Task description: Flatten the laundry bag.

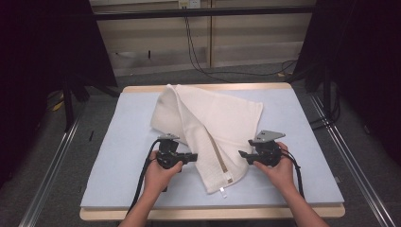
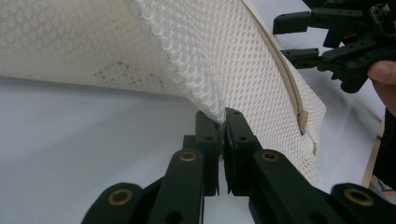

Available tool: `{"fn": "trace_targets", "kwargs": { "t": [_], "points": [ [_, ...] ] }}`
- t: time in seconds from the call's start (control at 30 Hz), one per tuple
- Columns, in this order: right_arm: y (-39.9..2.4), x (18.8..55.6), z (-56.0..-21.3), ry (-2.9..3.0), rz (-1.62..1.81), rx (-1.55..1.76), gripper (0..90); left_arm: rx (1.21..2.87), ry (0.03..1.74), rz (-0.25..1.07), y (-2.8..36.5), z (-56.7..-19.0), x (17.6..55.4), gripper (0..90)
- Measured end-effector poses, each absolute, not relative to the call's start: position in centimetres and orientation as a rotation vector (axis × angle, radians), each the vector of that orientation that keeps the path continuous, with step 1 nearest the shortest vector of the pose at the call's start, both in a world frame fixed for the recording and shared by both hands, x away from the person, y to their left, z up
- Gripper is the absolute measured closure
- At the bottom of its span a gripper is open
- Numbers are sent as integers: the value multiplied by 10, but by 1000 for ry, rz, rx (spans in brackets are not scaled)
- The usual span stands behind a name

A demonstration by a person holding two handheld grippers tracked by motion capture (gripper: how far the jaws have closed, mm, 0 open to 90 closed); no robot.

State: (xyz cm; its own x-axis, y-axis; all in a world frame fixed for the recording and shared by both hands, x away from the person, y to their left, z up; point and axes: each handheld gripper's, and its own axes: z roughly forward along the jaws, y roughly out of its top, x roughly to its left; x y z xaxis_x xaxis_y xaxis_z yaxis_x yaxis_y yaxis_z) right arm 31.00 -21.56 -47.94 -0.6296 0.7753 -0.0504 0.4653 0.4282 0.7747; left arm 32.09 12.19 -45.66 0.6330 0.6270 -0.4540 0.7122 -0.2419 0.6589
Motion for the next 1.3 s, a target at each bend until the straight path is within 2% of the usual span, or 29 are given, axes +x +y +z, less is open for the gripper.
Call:
{"fn": "trace_targets", "kwargs": {
  "t": [0.17, 0.27, 0.5, 0.7, 1.3],
  "points": [
    [-211, 321, -481, 2284, 1052, 1057, 450, 1946, 1073, -115, 131, -456, 318, 859],
    [-209, 326, -483, 2283, 1061, 1072, 534, 1941, 1089, -109, 136, -457, 317, 859],
    [-199, 334, -489, 2342, 1076, 1063, 592, 1924, 1113, -111, 145, -456, 315, 859],
    [-194, 335, -487, 2401, 1083, 1066, 888, 1923, 1121, -108, 149, -456, 313, 859],
    [-195, 338, -485, 2309, 1024, 1093, 900, 1903, 1155, -53, 162, -455, 308, 861]
  ]
}}
